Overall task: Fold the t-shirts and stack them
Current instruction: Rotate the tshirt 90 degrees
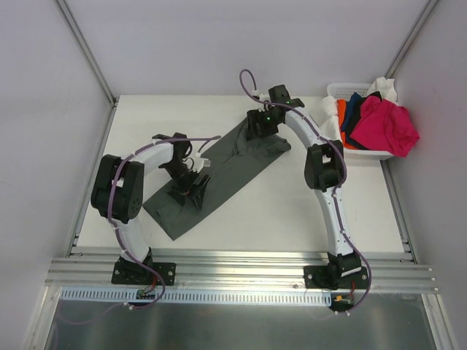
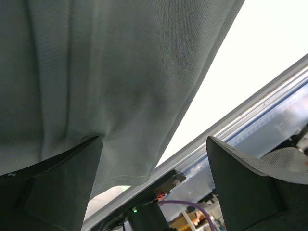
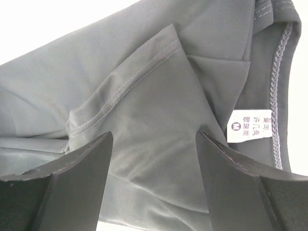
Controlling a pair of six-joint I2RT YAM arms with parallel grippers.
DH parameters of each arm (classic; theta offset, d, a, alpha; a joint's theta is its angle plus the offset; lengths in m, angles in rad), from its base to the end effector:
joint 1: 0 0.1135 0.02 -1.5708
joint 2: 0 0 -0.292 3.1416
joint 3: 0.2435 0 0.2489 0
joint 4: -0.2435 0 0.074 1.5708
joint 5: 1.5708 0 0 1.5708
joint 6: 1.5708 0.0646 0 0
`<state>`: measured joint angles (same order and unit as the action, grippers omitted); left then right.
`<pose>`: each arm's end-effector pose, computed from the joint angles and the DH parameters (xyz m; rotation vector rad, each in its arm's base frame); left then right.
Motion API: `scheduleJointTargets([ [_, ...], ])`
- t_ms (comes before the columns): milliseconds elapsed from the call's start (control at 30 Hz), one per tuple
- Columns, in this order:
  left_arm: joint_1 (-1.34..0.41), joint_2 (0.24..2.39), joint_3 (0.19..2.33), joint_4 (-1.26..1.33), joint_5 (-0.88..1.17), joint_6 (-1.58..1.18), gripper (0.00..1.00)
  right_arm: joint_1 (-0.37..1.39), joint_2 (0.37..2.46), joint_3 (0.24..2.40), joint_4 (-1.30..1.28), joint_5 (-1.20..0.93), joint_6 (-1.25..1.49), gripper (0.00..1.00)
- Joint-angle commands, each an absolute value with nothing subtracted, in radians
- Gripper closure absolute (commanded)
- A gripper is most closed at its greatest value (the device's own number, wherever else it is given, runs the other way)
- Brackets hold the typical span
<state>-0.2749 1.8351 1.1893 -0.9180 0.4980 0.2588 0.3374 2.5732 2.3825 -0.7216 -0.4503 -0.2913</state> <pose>0.3056 -0.1183 0.1672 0.8048 2.9336 -0.7736 0.5526 0.2237 0.1793 -0.9345 2.2578 0.5770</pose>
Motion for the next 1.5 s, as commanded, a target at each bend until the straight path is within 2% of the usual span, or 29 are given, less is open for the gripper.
scheduleJointTargets([
  [0,-0.258,1.76,1.284,-0.957,0.439,0.307,0.08,0.334,2.385,2.325,-0.705,-0.449,-0.302,0.26],
  [300,-0.18,1.807,1.453,-0.945,0.48,0.331,0.07,0.336,2.099,1.968,-0.792,-0.509,-0.279,0.26],
  [467,-0.126,1.9,1.506,-0.945,0.472,0.345,0.07,0.341,2.085,1.826,-0.808,-0.523,-0.282,0.26],
  [600,-0.091,1.966,1.542,-0.943,0.457,0.371,0.07,0.341,2.12,1.812,-0.812,-0.526,-0.293,0.26],
  [1000,-0.026,2.06,1.497,-0.946,0.437,0.411,0.09,0.319,2.316,1.936,-0.818,-0.514,-0.272,0.26],
  [1300,-0.061,1.933,1.28,-0.959,0.454,0.416,0.1,0.292,2.447,2.163,-0.796,-0.503,-0.239,0.26],
  [1467,-0.146,1.875,1.204,-0.963,0.477,0.396,0.11,0.287,2.534,2.311,-0.749,-0.495,-0.224,0.25],
])
